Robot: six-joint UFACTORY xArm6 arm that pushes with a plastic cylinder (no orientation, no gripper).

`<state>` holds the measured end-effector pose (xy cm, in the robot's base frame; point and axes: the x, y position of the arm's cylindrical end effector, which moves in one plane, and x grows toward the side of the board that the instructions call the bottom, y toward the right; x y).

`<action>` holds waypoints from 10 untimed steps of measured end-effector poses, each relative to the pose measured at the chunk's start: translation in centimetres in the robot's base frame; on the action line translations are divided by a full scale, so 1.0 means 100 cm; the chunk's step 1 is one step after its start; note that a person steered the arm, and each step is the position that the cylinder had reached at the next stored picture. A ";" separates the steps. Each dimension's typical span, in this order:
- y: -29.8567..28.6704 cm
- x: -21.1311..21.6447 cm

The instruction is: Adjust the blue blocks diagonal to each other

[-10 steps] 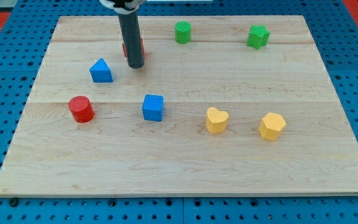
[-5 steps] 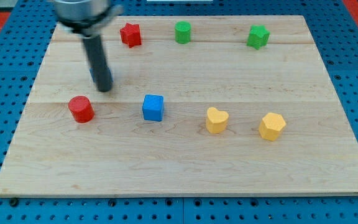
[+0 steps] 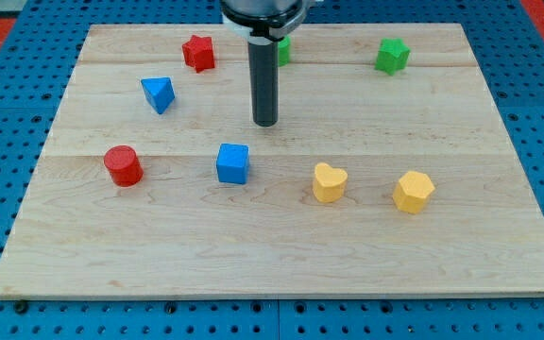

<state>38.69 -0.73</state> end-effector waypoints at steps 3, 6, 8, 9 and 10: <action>0.083 0.022; 0.068 0.009; 0.037 -0.022; -0.008 -0.036; -0.036 0.004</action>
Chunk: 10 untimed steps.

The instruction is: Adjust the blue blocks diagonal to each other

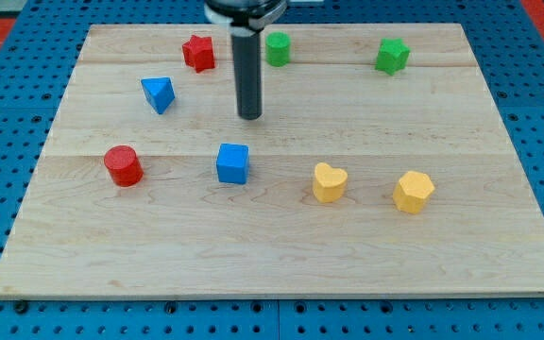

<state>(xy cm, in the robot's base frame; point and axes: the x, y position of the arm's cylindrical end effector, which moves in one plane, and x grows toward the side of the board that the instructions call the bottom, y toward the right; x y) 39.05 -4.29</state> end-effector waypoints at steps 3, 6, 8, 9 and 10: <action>0.000 0.070; 0.083 0.087; 0.103 0.060; 0.105 0.095; 0.103 0.115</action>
<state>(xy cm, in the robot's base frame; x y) 50.55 6.01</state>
